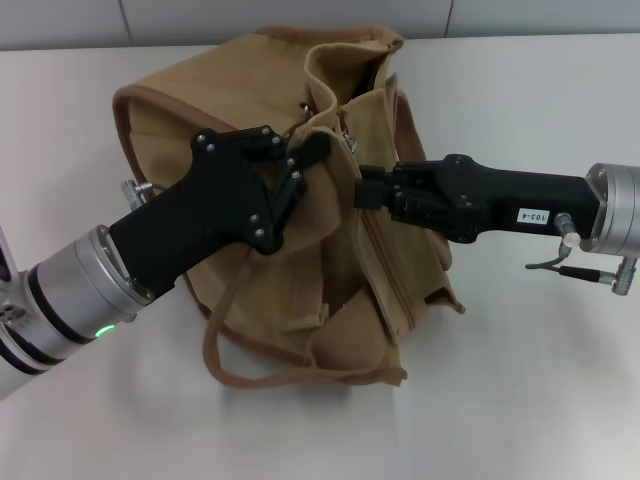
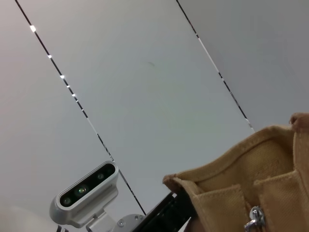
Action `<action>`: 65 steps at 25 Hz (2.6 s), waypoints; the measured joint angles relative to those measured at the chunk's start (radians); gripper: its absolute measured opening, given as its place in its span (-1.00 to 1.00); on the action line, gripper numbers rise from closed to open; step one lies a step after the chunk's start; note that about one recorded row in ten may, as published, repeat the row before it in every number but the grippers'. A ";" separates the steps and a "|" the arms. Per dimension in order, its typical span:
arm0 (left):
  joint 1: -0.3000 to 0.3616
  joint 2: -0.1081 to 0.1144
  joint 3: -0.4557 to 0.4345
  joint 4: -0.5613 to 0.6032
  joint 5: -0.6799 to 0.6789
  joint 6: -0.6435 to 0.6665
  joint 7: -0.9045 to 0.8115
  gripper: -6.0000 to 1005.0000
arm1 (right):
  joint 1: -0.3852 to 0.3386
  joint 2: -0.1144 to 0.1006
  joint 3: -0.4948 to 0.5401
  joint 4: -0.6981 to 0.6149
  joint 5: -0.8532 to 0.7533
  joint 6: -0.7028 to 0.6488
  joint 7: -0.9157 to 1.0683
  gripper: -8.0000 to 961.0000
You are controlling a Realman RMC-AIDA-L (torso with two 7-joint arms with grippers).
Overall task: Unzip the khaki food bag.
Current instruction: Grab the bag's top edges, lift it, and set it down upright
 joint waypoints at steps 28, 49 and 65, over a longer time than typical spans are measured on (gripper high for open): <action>-0.014 0.000 -0.002 0.005 -0.002 -0.027 -0.002 -0.90 | -0.030 -0.015 0.087 -0.016 -0.007 0.018 0.010 -0.52; -0.045 0.000 0.004 -0.004 0.005 0.022 -0.011 -0.90 | 0.023 0.012 0.026 0.028 -0.004 0.071 -0.034 -0.49; -0.047 0.000 -0.001 -0.004 0.008 0.010 -0.002 -0.89 | 0.035 0.007 0.000 0.033 -0.008 0.012 -0.020 -0.50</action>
